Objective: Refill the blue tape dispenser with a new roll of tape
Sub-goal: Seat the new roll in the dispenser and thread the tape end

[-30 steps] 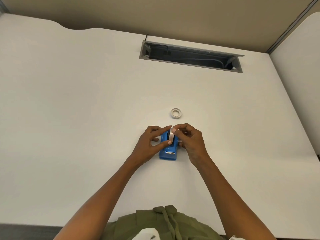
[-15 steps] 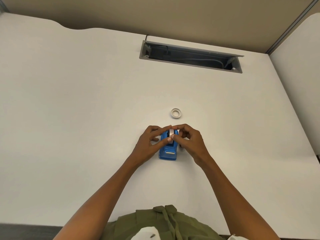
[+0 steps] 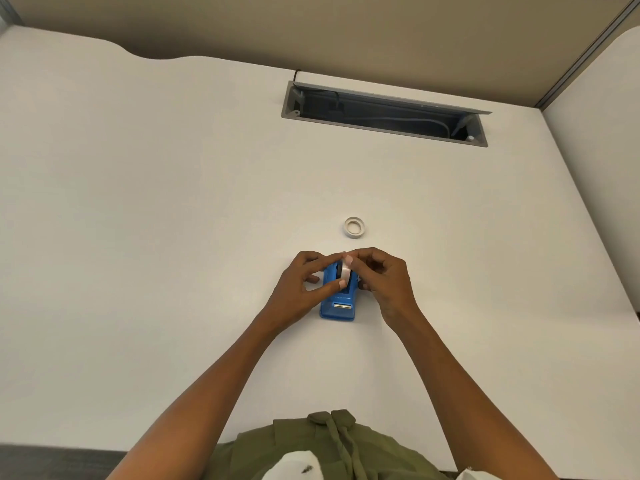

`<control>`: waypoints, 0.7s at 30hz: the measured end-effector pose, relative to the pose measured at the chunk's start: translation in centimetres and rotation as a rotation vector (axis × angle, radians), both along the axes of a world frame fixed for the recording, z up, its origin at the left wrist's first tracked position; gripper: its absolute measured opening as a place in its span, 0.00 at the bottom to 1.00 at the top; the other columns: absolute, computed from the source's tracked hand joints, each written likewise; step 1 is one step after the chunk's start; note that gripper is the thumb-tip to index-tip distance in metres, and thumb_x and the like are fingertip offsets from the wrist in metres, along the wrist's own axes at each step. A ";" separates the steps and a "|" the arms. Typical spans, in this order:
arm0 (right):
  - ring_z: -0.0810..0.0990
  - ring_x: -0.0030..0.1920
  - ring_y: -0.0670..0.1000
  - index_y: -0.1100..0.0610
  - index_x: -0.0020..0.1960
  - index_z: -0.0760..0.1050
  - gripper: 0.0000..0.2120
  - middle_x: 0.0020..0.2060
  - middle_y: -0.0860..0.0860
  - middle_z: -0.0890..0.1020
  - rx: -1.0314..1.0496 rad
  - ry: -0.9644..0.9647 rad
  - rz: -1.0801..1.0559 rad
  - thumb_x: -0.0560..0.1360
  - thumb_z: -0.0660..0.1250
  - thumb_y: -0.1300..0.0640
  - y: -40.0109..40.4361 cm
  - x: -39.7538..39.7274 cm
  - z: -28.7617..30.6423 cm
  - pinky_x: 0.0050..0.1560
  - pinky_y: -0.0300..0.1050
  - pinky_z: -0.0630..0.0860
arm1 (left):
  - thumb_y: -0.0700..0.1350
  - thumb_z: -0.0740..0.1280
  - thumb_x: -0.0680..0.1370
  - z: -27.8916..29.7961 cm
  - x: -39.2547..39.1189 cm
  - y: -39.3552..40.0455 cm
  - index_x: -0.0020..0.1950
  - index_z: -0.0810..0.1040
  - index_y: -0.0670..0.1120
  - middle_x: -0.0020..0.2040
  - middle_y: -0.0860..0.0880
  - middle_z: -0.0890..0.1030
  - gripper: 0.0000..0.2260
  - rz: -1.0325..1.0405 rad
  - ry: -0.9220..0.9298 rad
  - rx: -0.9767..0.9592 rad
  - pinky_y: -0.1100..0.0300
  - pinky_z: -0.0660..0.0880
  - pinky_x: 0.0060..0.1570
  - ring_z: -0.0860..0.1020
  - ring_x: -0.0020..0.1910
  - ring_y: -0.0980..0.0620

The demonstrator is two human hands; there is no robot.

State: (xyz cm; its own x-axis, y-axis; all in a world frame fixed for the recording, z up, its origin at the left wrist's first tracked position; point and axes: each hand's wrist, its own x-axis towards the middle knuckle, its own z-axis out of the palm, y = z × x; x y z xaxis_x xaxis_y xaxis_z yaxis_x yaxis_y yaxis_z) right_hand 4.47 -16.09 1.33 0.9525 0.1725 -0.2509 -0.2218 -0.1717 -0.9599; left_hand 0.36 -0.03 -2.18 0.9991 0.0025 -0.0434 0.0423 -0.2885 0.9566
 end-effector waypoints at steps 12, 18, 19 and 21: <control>0.82 0.39 0.44 0.52 0.43 0.84 0.13 0.39 0.46 0.83 -0.305 -0.198 0.228 0.60 0.81 0.58 -1.0 1.9 1.7 0.41 0.35 0.76 | 0.51 0.71 0.72 -0.2 0.2 0.4 0.61 0.71 0.64 0.56 0.53 0.73 0.21 -0.037 0.007 0.021 0.75 0.71 0.49 0.74 0.55 0.60; 0.82 0.36 0.44 0.60 0.42 0.85 0.11 0.38 0.52 0.85 -0.288 -0.109 0.272 0.61 0.80 0.63 -0.6 2.7 2.8 0.32 0.34 0.76 | 0.51 0.72 0.71 -0.3 0.2 0.5 0.59 0.69 0.68 0.57 0.54 0.72 0.22 -0.052 -0.001 0.033 0.76 0.70 0.49 0.73 0.55 0.60; 0.82 0.35 0.43 0.61 0.42 0.85 0.10 0.37 0.52 0.85 -0.290 -0.094 0.279 0.61 0.80 0.64 -0.6 2.8 2.9 0.32 0.34 0.76 | 0.51 0.72 0.71 -0.3 0.2 0.5 0.59 0.69 0.68 0.57 0.54 0.72 0.21 -0.050 -0.002 0.033 0.76 0.70 0.49 0.73 0.55 0.59; 0.82 0.33 0.43 0.60 0.42 0.85 0.09 0.35 0.50 0.85 -0.294 -0.065 0.290 0.63 0.79 0.64 -0.5 3.0 3.1 0.33 0.34 0.77 | 0.51 0.71 0.71 -0.3 0.2 0.4 0.59 0.69 0.67 0.57 0.53 0.72 0.21 -0.046 -0.003 0.032 0.75 0.70 0.48 0.74 0.55 0.57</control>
State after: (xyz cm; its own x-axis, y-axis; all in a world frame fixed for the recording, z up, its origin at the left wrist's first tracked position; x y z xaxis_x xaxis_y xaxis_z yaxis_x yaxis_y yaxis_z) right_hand 7.47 -16.62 4.39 0.8902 0.3663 -0.2708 -0.0647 -0.4868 -0.8711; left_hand 0.57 0.38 -2.44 0.9983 -0.0417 -0.0415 0.0260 -0.3208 0.9468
